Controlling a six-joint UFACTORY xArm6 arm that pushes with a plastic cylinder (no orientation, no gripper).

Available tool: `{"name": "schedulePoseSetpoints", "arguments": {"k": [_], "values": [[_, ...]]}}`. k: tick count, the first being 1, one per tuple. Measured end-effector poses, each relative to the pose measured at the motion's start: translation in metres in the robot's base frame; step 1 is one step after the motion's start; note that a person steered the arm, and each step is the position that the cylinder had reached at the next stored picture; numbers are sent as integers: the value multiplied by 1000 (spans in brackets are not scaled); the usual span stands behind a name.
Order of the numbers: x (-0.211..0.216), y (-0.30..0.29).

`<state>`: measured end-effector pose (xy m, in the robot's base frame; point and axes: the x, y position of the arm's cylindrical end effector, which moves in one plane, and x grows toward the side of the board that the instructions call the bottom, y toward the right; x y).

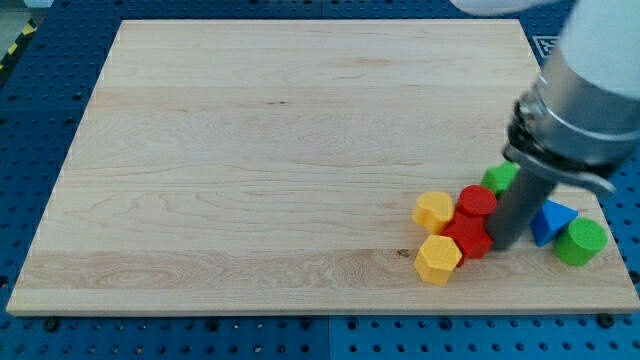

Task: Move the green circle left a bit

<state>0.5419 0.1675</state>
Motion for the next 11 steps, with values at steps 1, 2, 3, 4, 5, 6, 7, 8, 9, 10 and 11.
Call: {"name": "schedulePoseSetpoints", "arguments": {"k": [1, 2, 3, 4, 5, 6, 7, 8, 9, 10, 11], "values": [[-23, -11], [39, 7], [77, 18], [76, 18], [77, 39], [76, 113], [76, 129], [63, 173], [15, 161], [-23, 115], [-36, 83]]}}
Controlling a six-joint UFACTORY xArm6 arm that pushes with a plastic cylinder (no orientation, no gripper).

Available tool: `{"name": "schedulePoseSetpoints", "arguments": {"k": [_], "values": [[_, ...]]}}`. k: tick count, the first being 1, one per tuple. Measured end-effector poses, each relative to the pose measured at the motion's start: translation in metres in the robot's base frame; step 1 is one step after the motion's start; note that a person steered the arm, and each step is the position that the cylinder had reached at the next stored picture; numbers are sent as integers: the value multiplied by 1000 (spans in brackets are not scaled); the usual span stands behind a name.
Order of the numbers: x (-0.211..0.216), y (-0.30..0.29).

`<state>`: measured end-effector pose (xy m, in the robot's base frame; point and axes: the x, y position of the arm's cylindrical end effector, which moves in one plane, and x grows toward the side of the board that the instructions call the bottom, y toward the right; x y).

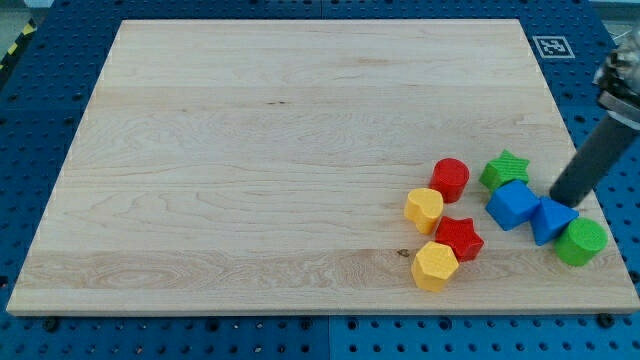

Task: Move the green circle left a bit

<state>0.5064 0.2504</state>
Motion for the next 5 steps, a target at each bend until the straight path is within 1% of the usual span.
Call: {"name": "schedulePoseSetpoints", "arguments": {"k": [1, 2, 3, 5], "values": [[0, -3], [6, 29], [19, 84], [83, 73]]}}
